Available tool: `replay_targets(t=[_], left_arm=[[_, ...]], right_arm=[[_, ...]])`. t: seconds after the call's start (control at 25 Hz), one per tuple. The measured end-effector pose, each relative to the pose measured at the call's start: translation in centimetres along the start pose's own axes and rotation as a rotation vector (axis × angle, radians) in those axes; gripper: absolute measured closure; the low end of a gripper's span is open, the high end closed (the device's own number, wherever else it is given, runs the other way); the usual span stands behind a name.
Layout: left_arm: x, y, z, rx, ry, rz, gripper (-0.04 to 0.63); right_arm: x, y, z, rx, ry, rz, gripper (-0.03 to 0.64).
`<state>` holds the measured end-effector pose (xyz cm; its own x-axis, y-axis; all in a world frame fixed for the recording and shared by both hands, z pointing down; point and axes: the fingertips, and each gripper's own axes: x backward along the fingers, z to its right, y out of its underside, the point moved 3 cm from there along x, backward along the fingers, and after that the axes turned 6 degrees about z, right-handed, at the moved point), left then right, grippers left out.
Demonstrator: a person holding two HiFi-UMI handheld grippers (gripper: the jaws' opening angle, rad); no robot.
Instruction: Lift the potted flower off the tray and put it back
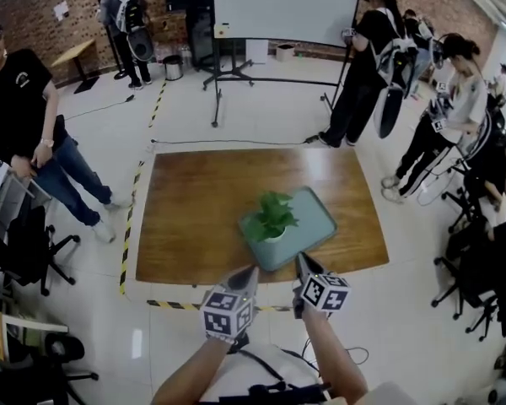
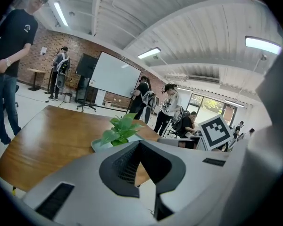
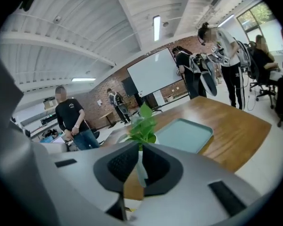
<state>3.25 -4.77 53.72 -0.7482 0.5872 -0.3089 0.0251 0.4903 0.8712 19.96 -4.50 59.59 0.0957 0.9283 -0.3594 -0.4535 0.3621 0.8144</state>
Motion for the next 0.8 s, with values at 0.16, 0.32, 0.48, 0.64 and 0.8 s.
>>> replay_targets(t=[0.16, 0.32, 0.48, 0.64, 0.8], left_arm=[[-2.2, -0.3, -1.1, -0.009, 0.022, -0.030, 0.598], [-4.1, -0.3, -2.1, -0.020, 0.046, -0.062, 0.598], [-5.6, -0.5, -2.6, -0.024, 0.070, -0.086, 0.598], [-6.6, -0.8, -2.8, -0.022, 0.084, -0.100, 0.598], [-6.4, -1.0, -3.6, -0.007, 0.083, -0.106, 0.598]], right_arm=[[-3.0, -0.3, 0.8, -0.028, 0.033, -0.010, 0.565], [-5.6, -0.2, 1.1, -0.045, 0.057, -0.036, 0.537], [-8.2, 0.3, 2.0, -0.089, 0.088, -0.064, 0.509], [-10.5, 1.4, 3.3, -0.138, 0.130, -0.100, 0.497], [-12.5, 2.1, 4.2, -0.202, 0.161, -0.111, 0.497]])
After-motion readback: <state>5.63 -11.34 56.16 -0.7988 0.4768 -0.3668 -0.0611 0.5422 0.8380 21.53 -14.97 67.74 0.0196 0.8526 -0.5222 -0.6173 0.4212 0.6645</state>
